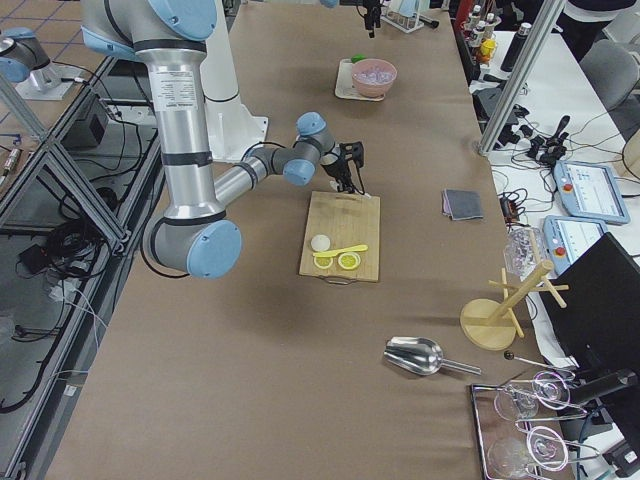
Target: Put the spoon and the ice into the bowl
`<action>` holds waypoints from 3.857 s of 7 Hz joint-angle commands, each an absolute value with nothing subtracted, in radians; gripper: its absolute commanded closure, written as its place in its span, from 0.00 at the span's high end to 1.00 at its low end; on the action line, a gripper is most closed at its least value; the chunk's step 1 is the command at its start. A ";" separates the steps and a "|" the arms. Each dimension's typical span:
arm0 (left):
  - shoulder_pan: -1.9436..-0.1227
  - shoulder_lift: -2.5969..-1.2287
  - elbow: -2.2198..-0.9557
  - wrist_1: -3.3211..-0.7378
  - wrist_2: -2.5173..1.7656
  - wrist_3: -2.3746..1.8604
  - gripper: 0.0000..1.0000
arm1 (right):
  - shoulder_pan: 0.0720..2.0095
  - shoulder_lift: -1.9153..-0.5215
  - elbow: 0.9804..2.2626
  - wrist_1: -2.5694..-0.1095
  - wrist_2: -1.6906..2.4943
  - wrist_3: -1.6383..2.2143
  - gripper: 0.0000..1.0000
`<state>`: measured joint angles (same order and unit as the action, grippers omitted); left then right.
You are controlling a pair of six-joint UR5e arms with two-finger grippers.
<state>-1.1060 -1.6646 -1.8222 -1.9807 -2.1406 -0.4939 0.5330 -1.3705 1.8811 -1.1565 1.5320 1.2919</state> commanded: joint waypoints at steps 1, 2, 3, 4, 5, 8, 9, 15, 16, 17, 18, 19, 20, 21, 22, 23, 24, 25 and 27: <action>-1.104 -1.673 -1.807 -1.982 -2.138 -0.494 0.98 | 0.482 -1.179 1.914 -1.422 1.525 1.565 0.00; -1.106 -1.680 -1.801 -1.982 -2.138 -0.494 0.98 | 0.415 -1.136 1.913 -1.457 1.461 1.660 0.00; -1.108 -1.680 -1.801 -1.982 -2.138 -0.494 0.98 | 0.361 -1.102 1.913 -1.488 1.395 1.722 0.00; -1.108 -1.683 -1.801 -1.982 -2.138 -0.494 0.98 | 0.304 -1.070 1.913 -1.529 1.350 1.758 0.00; -1.108 -1.683 -1.801 -1.982 -2.138 -0.495 0.98 | 0.254 -1.066 1.924 -1.546 1.283 1.761 0.00; -1.108 -1.703 -1.784 -1.982 -2.138 -0.497 0.98 | 0.180 -1.086 1.936 -1.584 1.153 1.744 0.00; -1.108 -1.703 -1.784 -1.982 -2.138 -0.497 0.98 | 0.170 -1.083 1.936 -1.586 1.137 1.712 0.40; -1.170 -1.692 -1.779 -1.962 -2.149 -0.474 0.98 | 0.381 -1.101 1.953 -1.582 1.324 1.402 1.00; -1.227 -1.680 -1.778 -1.844 -2.149 -0.284 0.99 | 0.484 -1.106 1.951 -1.578 1.461 1.279 1.00; -1.329 -1.684 -1.781 -1.657 -2.184 -0.048 0.99 | 0.588 -1.124 1.950 -1.578 1.577 1.146 1.00; -1.433 -1.678 -1.776 -1.515 -2.260 0.144 0.99 | 0.692 -1.164 1.951 -1.578 1.686 1.000 1.00; -1.481 -1.654 -1.766 -1.434 -2.261 0.229 0.99 | 0.798 -1.207 1.948 -1.578 1.785 0.845 1.00; -1.508 -1.607 -1.737 -1.424 -2.260 0.232 0.99 | 0.909 -1.248 1.942 -1.580 1.895 0.683 1.00; -1.549 -1.585 -1.670 -1.442 -2.260 0.233 0.99 | 1.042 -1.305 1.925 -1.580 2.025 0.485 1.00; -1.598 -1.580 -1.648 -1.472 -2.263 0.233 0.99 | 1.187 -1.357 1.881 -1.580 2.166 0.255 1.00; -1.603 -1.580 -1.647 -1.471 -2.264 0.233 0.99 | 1.306 -1.411 1.829 -1.580 2.248 0.063 1.00; -1.605 -1.578 -1.646 -1.473 -2.264 0.236 0.99 | 1.395 -1.467 1.784 -1.580 2.290 -0.084 1.00; -1.611 -1.577 -1.647 -1.473 -2.267 0.236 0.99 | 1.466 -1.562 1.781 -1.577 2.310 -0.144 1.00; -1.621 -1.540 -1.652 -1.474 -2.316 0.219 0.99 | 1.520 -1.717 1.764 -1.577 2.306 -0.166 1.00</action>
<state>-1.6154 -1.5608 -1.6519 -1.4715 -2.2821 0.2303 1.4851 -1.6219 1.7829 -1.5773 2.3000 -0.1447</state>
